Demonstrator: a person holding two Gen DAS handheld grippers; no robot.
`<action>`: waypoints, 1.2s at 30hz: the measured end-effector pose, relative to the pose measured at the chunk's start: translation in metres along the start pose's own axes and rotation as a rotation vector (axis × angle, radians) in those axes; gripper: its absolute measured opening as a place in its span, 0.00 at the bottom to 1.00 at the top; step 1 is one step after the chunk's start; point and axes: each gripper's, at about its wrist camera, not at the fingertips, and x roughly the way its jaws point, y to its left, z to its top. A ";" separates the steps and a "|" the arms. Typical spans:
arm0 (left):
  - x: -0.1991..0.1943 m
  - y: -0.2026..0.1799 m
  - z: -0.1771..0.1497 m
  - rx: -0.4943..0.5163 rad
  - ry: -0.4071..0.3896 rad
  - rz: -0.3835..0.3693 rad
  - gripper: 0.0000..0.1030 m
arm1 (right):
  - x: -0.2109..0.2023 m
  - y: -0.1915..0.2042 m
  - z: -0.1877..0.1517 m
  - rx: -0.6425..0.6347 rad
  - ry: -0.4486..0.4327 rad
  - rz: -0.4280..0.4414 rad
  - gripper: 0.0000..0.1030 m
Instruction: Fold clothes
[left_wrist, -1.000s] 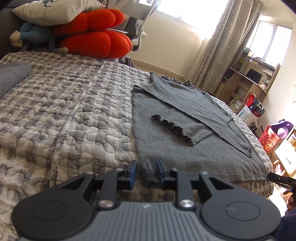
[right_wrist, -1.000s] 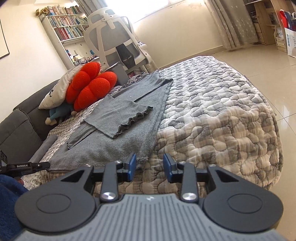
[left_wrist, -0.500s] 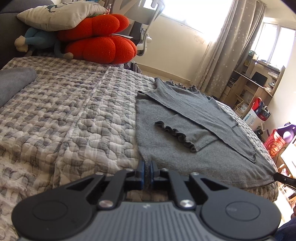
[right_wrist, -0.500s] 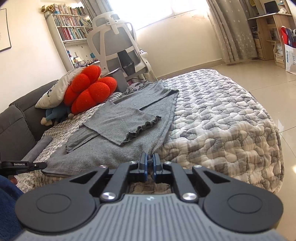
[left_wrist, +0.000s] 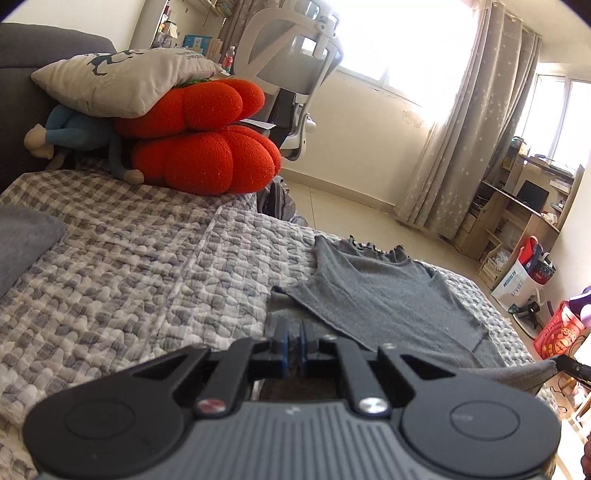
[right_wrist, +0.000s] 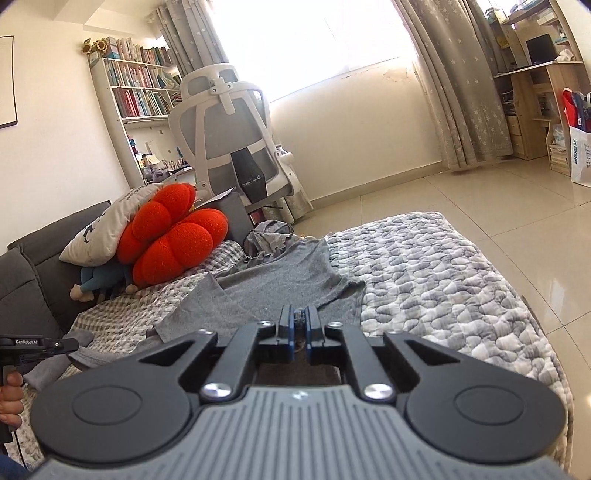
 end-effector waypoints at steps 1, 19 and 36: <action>0.011 0.000 0.010 -0.008 -0.001 0.008 0.06 | 0.012 -0.002 0.007 0.002 0.001 -0.007 0.08; 0.221 -0.015 0.109 -0.060 0.129 0.141 0.05 | 0.207 -0.057 0.089 0.127 0.167 -0.130 0.07; 0.260 0.008 0.129 -0.098 0.143 0.124 0.11 | 0.252 -0.075 0.095 -0.036 0.202 -0.114 0.17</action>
